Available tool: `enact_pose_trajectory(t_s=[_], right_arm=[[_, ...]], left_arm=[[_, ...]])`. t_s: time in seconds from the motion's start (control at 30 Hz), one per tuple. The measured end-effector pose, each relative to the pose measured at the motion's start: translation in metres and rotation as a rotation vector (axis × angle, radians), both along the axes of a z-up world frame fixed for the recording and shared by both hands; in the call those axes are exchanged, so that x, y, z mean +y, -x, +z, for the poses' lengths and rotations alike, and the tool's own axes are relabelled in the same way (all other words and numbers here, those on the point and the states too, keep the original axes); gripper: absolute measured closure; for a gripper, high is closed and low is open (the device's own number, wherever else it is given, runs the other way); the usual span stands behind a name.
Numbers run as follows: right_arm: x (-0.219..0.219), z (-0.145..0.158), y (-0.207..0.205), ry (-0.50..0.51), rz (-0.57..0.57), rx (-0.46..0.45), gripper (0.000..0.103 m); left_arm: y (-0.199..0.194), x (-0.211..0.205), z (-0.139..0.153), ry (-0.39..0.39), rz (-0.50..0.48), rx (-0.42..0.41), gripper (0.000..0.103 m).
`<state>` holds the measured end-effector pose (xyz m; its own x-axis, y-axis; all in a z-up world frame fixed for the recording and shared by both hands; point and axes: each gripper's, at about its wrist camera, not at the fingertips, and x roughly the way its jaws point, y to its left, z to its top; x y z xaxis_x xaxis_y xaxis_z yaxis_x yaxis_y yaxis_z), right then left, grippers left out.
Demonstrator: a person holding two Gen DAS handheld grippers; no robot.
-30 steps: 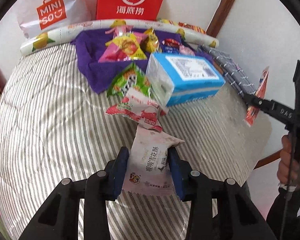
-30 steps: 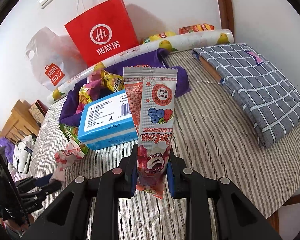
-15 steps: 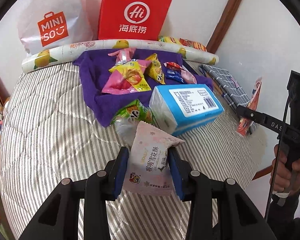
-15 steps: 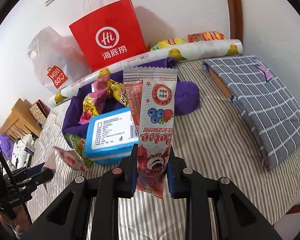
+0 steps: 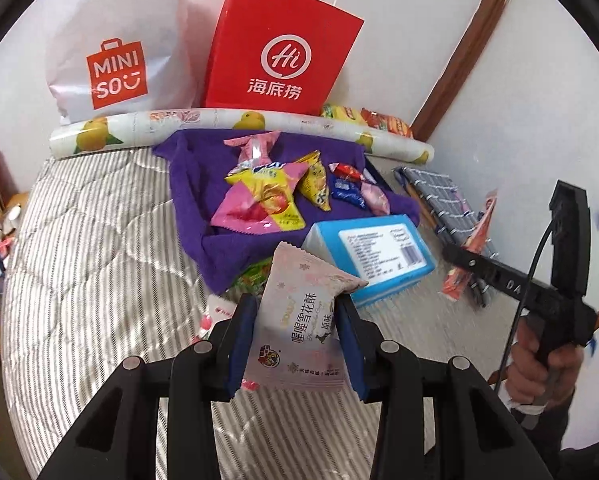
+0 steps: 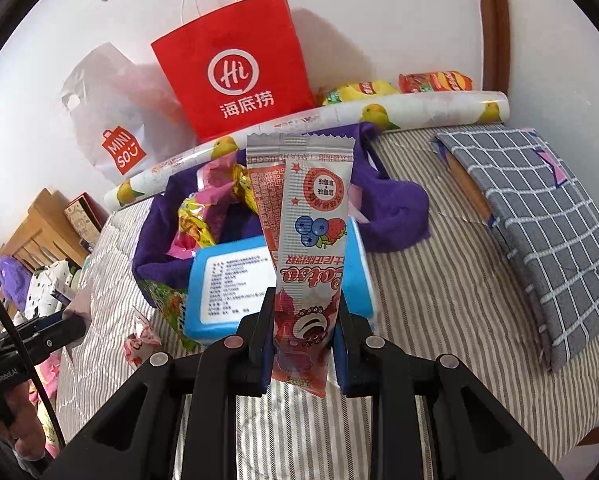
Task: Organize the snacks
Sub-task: 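Carry the pink stick packet and white pastry packet over the purple towel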
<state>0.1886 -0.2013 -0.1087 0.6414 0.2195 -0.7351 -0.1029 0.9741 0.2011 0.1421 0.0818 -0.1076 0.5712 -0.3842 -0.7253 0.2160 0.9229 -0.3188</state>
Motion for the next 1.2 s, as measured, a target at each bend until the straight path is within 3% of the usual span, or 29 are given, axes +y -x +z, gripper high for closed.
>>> enact_pose_trajectory(t_s=[0.67, 0.87, 1.2], right_arm=[[0.019, 0.033, -0.076, 0.042, 0.100, -0.065, 0.079], [0.029, 0.025, -0.100, 0.090, 0.123, -0.060, 0.079], [0.030, 0.011, -0.136, 0.039, 0.126, -0.045, 0.079]], left_arm=[[-0.104, -0.042, 0.033, -0.066, 0.019, -0.059, 0.064], [-0.128, -0.050, 0.035, -0.080, 0.034, -0.072, 0.064], [-0.173, -0.041, 0.031, -0.080, 0.109, -0.084, 0.064]])
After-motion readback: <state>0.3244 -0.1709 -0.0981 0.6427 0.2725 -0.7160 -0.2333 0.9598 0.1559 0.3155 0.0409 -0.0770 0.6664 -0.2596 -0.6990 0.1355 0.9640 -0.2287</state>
